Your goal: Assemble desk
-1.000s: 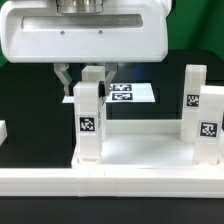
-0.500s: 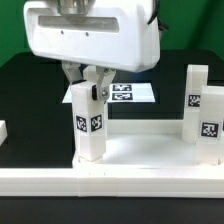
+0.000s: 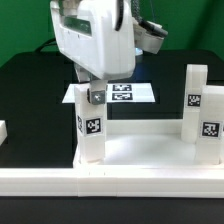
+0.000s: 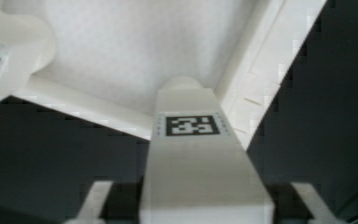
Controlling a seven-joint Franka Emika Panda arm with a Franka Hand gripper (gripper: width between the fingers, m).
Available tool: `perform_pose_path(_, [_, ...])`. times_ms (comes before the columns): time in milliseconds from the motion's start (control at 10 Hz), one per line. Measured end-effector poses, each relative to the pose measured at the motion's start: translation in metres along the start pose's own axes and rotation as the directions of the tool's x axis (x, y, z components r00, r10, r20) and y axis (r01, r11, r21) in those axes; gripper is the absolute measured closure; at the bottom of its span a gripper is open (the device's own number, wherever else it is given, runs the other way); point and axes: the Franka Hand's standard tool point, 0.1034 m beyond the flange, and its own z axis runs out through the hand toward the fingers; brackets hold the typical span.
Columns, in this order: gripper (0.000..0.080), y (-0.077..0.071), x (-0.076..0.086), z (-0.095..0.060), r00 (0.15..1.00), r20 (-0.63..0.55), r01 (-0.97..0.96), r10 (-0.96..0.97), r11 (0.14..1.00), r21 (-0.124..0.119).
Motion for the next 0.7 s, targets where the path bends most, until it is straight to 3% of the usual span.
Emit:
perform_pose_path(200, [0.0509,0.0001,0.0,0.0002,1.0,0.0,0.014,-0.014,1.0,0.0])
perform_pose_path(300, [0.0289,0.0001,0.0,0.0002,0.999,0.0,0.042,-0.042,0.999,0.0])
perform_pose_path(400, [0.0289,0.0011,0.0008,0.0005,0.997,0.001,0.079,-0.079,0.997,-0.003])
perform_pose_path(500, [0.0169,0.0015,0.0017,0.0007,0.982,0.0,0.188,-0.188,0.982,-0.004])
perform_pose_path(700, [0.0155,0.0017,0.0019,0.0008,0.929,0.001,0.37,-0.37,0.929,-0.005])
